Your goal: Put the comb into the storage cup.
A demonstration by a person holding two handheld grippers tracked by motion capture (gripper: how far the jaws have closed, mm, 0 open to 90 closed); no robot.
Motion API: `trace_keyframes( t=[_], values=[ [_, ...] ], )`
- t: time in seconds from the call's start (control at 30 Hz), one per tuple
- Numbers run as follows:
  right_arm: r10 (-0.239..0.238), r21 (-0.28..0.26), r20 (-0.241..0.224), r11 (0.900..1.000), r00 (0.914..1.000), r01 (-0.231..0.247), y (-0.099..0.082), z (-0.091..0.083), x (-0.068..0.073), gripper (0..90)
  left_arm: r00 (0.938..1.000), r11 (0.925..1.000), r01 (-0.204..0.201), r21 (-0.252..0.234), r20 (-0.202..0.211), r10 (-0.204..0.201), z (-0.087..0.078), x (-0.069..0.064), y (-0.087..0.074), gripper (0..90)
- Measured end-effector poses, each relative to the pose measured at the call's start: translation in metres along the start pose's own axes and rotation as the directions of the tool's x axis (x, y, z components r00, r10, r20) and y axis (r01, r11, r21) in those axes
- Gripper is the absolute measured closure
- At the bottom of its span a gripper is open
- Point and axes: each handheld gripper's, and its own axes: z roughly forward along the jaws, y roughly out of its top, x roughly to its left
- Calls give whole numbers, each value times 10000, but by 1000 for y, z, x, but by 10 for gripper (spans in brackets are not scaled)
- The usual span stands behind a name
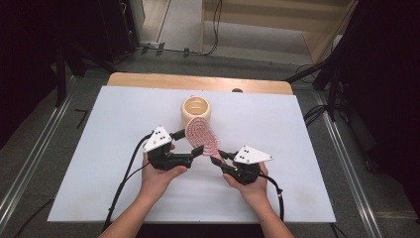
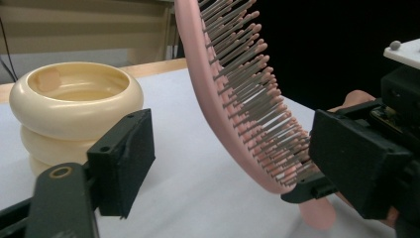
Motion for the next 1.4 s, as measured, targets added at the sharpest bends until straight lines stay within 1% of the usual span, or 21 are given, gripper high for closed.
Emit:
trace_keyframes(
  t=[0.1, 0.27, 0.37, 0.5, 0.63, 0.73, 0.77, 0.8, 0.83, 0.9, 1.0, 1.03, 1.1, 1.13, 1.23, 1.27, 1.3, 1.37, 1.4],
  values=[
    [-142, -10, 6, 9999, 9999, 142, 1, 1, 3, 678, 10000, 10000, 74, 3, 9, -74, 2, -2, 1, 259],
    [-164, -76, 20, 9998, 9999, 164, 1, 2, 4, 678, 9999, 9999, 124, -100, -20, -124, 3, -4, 3, 286],
    [-198, -63, 64, 9998, 9998, 198, 1, 2, 5, 677, 9995, 9995, 297, -96, -72, -298, 5, -5, 5, 311],
    [-274, -46, 61, 9996, 9996, 274, 1, 4, 9, 678, 9981, 9982, 605, -21, 82, -605, 9, -5, 4, 324],
    [-423, -112, 13, 9990, 9991, 423, 1, 6, 12, 678, 9972, 9973, 734, 47, 124, -734, 12, -7, 5, 345],
    [-452, -107, 14, 9989, 9990, 453, 1, 8, 14, 677, 9969, 9970, 774, 81, 116, -775, 13, -7, 5, 410],
    [-457, -110, 19, 9989, 9990, 457, 1, 8, 14, 678, 9964, 9965, 835, 60, 113, -836, 13, -6, 5, 410],
    [-503, -120, 23, 9987, 9987, 503, 1, 8, 15, 677, 9962, 9963, 862, 59, 134, -862, 13, -6, 5, 438],
    [-510, -115, 62, 9986, 9987, 511, 1, 8, 15, 677, 9957, 9960, 895, 83, 223, -897, 13, -6, 5, 443],
    [-467, -162, 68, 9988, 9989, 468, 1, 9, 15, 677, 9953, 9957, 929, 66, 271, -930, 13, -6, 5, 470],
    [-499, -175, 189, 9986, 9986, 503, 1, 8, 15, 677, 9929, 9938, 1109, 123, 410, -1113, 13, -5, 6, 488],
    [-526, -210, 336, 9984, 9981, 533, 1, 9, 16, 677, 9920, 9930, 1166, 176, 456, -1173, 13, -4, 6, 504],
    [-533, -226, 378, 9983, 9979, 542, 0, 9, 15, 677, 9914, 9926, 1196, 186, 506, -1204, 13, -3, 6, 510],
    [-435, -231, 466, 9987, 9980, 446, -1, 10, 15, 676, 9905, 9924, 1217, 166, 630, -1225, 12, -3, 6, 543],
    [-412, -312, 401, 9986, 9983, 425, -2, 10, 14, 676, 9890, 9916, 1291, 86, 719, -1293, 11, -4, 6, 561],
    [-475, -388, 356, 9980, 9982, 489, -3, 11, 15, 676, 9880, 9914, 1308, 57, 826, -1309, 10, -4, 7, 594],
    [-475, -388, 356, 9980, 9982, 489, -3, 11, 15, 676, 9865, 9909, 1342, 0, 948, -1336, 10, -4, 7, 594],
    [-594, -395, 414, 9974, 9974, 611, -3, 11, 15, 676, 9822, 9892, 1465, -37, 1193, -1450, 10, -2, 8, 630],
    [-602, -373, 402, 9974, 9974, 617, -3, 12, 15, 676, 9786, 9875, 1571, -95, 1360, -1544, 10, -2, 8, 642]
  ],
)
